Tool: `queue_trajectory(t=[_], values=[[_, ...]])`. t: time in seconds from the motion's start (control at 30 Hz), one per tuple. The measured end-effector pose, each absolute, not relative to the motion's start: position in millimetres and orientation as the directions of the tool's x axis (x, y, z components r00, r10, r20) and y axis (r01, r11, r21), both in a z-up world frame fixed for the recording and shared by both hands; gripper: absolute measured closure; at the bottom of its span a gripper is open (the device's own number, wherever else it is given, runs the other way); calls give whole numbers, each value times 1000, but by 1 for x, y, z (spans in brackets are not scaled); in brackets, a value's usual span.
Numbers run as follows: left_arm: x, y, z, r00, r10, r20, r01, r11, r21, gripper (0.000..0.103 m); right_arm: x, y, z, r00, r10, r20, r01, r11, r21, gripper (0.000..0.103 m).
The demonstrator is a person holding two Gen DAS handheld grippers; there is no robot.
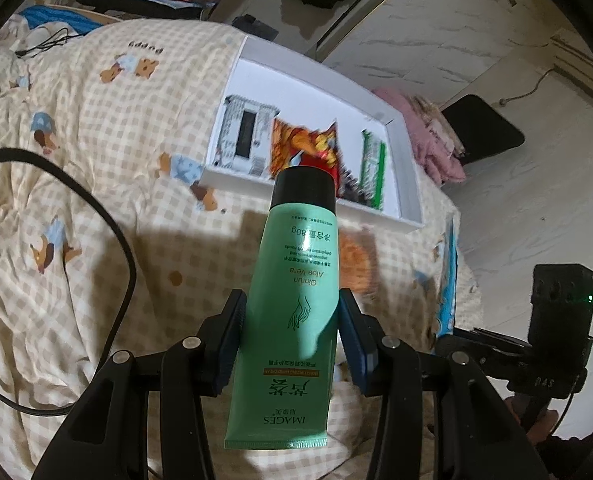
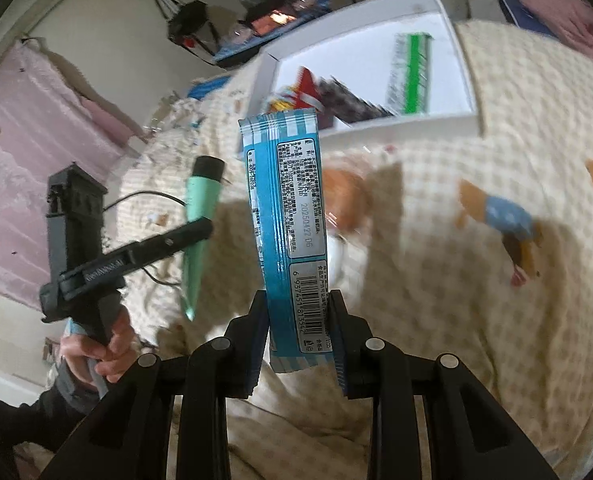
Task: Organize objects
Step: 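Carry the green tube and blue packet over the white box and lower them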
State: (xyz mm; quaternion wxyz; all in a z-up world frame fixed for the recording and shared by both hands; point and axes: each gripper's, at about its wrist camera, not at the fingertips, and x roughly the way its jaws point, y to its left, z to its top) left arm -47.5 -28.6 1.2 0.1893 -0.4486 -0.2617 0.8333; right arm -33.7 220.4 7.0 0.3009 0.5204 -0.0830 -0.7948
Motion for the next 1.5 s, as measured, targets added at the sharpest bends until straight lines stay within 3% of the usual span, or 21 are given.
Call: queue_trajectory(t=[0.17,0.37,0.6,0.8,1.0,1.23,1.5], values=[[-53,-38,29,-548,596,-587,-98,-742,-663,54,-46,208,38,-306,-626,-717,444,-760,474,73],[-61,-52,83,-646,519,-560,-110,-789,-604,54,-72,198,100,-424,-661,-619,489,-742,458,73],[-95,-45,133,-711,482,-512,-131,-807,-576,54,-102,194,146,-490,-679,-547,442,-734,516,73],[-146,-21,149,-757,457,-468,-138,-811,-569,54,-122,207,154,-658,-565,-498,293,-802,521,73],[-174,-6,106,-761,453,-465,-121,-803,-583,54,-125,217,132,-783,-355,-510,139,-900,413,73],[-189,-11,53,-728,507,-462,-120,-758,-642,54,-155,203,75,-703,-386,-598,150,-902,405,73],[-194,-16,28,-733,435,-524,-51,-802,-595,54,-168,190,40,-637,-319,-702,141,-943,301,73]])
